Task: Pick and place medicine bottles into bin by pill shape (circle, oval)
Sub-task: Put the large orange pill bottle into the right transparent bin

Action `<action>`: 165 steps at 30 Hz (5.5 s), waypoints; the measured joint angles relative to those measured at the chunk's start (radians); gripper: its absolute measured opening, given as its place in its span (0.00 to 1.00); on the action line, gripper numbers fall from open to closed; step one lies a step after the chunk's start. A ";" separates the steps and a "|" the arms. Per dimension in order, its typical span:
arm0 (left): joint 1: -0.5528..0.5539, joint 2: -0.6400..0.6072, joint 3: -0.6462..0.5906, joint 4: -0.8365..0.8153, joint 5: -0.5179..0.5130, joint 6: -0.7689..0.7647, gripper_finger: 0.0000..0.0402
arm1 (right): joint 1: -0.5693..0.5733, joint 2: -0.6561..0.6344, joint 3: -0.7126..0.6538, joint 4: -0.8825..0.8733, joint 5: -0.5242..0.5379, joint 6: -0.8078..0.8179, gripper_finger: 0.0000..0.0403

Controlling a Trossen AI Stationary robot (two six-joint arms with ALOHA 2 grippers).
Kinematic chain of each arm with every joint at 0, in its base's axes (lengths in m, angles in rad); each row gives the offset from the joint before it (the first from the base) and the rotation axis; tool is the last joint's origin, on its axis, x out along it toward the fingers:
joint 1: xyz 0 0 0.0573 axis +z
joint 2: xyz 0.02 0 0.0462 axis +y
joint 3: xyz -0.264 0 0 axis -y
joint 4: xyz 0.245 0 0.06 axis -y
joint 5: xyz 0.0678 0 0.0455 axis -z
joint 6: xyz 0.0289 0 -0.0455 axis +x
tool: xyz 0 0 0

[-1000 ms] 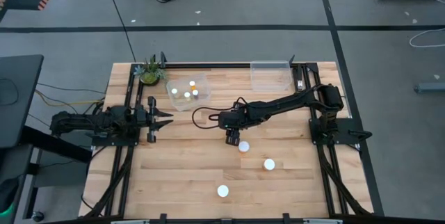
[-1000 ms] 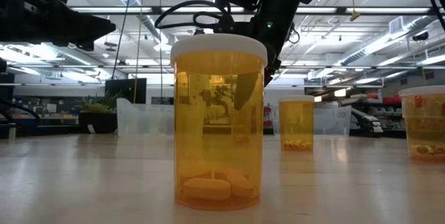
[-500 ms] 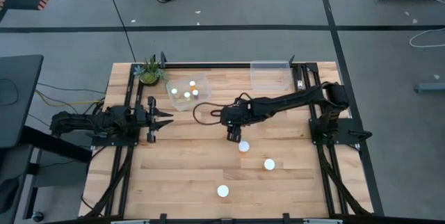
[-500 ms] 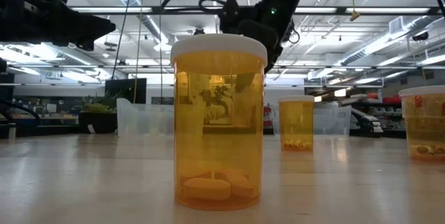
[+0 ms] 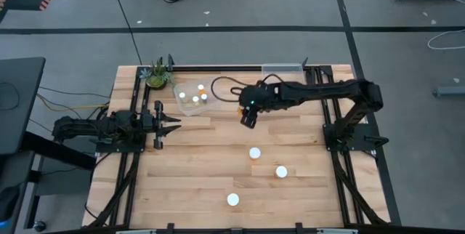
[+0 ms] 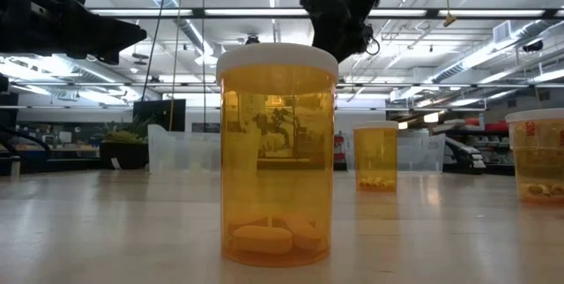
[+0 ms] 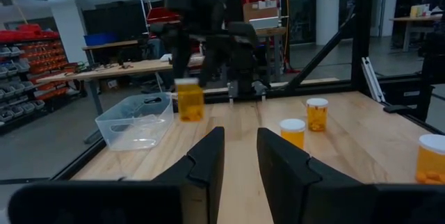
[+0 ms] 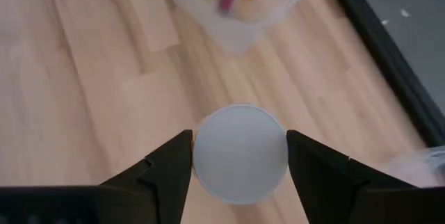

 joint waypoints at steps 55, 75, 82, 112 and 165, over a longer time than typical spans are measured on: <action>0.000 0.000 0.000 0.000 0.000 0.000 0.25 | -0.583 -0.050 -0.243 -0.004 0.212 0.189 0.57; 0.000 0.000 0.000 0.000 0.000 0.000 0.25 | -0.682 -0.050 -0.380 0.042 0.152 0.212 0.57; 0.000 0.000 0.000 0.000 0.000 0.000 0.23 | -0.681 -0.050 -0.380 0.042 0.152 0.209 0.62; 0.000 0.000 0.000 0.000 0.000 0.000 0.24 | -0.356 -0.050 -0.153 -0.005 0.110 0.080 0.70; 0.000 0.000 0.000 0.000 0.000 0.000 0.24 | 0.416 0.121 -0.155 0.068 0.096 0.141 0.70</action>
